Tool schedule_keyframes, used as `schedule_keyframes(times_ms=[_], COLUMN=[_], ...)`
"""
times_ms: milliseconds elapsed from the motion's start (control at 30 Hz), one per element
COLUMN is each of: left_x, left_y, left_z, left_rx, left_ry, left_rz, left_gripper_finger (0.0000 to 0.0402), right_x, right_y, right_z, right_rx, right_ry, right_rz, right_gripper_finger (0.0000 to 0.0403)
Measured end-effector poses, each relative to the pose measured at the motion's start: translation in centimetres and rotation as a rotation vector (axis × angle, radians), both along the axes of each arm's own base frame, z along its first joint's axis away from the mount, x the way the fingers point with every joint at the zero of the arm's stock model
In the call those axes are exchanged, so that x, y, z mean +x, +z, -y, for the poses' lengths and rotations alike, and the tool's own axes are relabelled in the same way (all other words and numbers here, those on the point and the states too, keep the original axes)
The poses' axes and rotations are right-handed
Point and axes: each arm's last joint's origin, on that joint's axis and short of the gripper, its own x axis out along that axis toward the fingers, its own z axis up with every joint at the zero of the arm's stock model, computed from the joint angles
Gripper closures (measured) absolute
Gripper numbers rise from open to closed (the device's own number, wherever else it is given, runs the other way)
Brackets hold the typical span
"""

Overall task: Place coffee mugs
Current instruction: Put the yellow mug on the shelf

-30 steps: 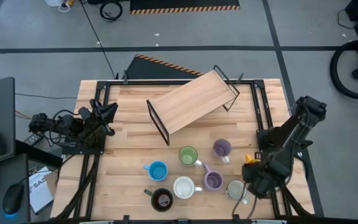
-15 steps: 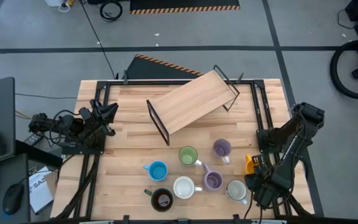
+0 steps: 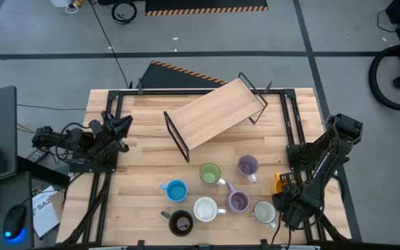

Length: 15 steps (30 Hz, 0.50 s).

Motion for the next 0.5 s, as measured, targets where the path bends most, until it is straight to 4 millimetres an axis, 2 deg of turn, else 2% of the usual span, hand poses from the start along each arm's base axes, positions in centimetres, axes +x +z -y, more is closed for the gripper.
schedule_keyframes(times_ms=[367, 500], left_x=[0.25, 0.29], left_y=[-0.42, -0.49], left_z=[0.08, 0.09], left_rx=[-0.052, -0.075], left_ry=[-0.033, -0.045], left_rz=[-0.007, 0.002], left_gripper_finger=[0.0347, 0.0347], right_x=[-0.05, -0.09], right_y=[0.12, 0.83], right_z=[0.21, 0.78], right_rx=[0.015, 0.022], right_ry=[0.032, 0.03], right_rz=[-0.017, -0.016], right_gripper_finger=[0.0371, 0.0375])
